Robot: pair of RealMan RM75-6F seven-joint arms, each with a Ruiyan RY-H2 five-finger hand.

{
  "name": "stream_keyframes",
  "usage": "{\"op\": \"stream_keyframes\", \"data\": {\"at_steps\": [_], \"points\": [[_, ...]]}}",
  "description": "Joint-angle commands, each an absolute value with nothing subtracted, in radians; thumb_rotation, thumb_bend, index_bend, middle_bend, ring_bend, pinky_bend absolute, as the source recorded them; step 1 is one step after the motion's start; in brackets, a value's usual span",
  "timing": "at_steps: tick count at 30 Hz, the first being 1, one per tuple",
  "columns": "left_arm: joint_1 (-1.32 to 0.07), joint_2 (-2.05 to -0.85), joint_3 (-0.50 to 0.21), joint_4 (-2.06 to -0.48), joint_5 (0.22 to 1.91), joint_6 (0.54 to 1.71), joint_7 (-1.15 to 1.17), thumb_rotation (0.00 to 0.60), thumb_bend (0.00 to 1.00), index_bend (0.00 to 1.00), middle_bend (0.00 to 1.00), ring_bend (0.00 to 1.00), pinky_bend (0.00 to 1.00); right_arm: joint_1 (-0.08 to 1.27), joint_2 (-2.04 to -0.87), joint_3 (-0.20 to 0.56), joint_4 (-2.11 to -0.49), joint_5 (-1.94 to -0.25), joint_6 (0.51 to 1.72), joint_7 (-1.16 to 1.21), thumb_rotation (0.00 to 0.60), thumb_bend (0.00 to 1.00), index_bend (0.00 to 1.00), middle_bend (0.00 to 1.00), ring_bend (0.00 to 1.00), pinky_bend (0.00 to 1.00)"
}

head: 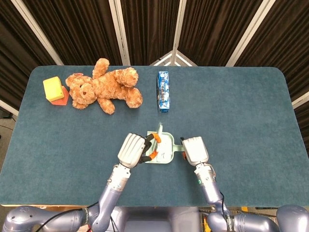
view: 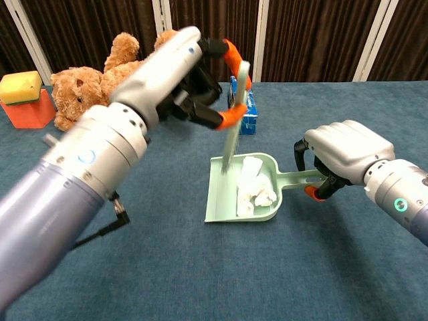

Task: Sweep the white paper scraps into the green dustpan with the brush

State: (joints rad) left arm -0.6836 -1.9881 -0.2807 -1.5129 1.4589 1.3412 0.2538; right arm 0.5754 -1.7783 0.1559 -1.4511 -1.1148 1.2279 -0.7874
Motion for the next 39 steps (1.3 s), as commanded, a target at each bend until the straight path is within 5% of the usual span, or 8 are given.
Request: {"op": "stream_keyframes", "data": {"at_steps": [1, 4, 9, 11, 24, 32, 39], "points": [[-0.683, -1.942, -0.301, -1.557, 1.472, 1.344, 0.263, 0.6, 0.57, 0.7, 0.99, 1.0, 1.0, 0.574, -1.78, 0.155, -1.447, -1.114, 1.23, -0.79, 0.6, 0.47, 0.58, 0.92, 0.88, 0.8], [-0.679, -1.906, -0.313, -1.589, 1.473, 1.346, 0.266, 0.6, 0.56, 0.69, 0.99, 1.0, 1.0, 0.574, -1.778, 0.152, -1.445, -1.113, 1.231, -0.799, 0.6, 0.47, 0.55, 0.92, 0.88, 0.8], [-0.665, -1.841, -0.322, -1.615, 1.464, 1.346, 0.265, 0.6, 0.56, 0.69, 0.99, 1.0, 1.0, 0.572, -1.758, 0.152, -1.471, -1.073, 1.224, -0.853, 0.6, 0.47, 0.09, 0.92, 0.85, 0.8], [-0.659, -1.827, -0.322, -1.62, 1.456, 1.346, 0.259, 0.6, 0.56, 0.69, 0.99, 1.0, 1.0, 0.572, -1.751, 0.152, -1.483, -1.061, 1.225, -0.871, 0.6, 0.47, 0.01, 0.92, 0.84, 0.8], [-0.629, -1.682, -0.289, -1.688, 1.422, 1.314, 0.37, 0.6, 0.55, 0.68, 0.99, 1.0, 1.0, 0.557, -1.678, 0.15, -1.565, -1.068, 1.27, -0.891, 0.6, 0.47, 0.0, 0.9, 0.82, 0.8], [-0.633, -1.498, -0.267, -1.84, 1.207, 1.225, 0.811, 0.6, 0.57, 0.69, 0.99, 1.0, 1.0, 0.546, -1.617, 0.15, -1.61, -1.075, 1.29, -0.89, 0.6, 0.47, 0.0, 0.9, 0.82, 0.8], [-0.641, -1.406, -0.181, -1.903, 1.045, 1.209, 1.08, 0.6, 0.57, 0.63, 0.96, 0.99, 1.0, 0.535, -1.583, 0.146, -1.644, -1.074, 1.299, -0.875, 0.6, 0.47, 0.0, 0.9, 0.82, 0.8]]}}
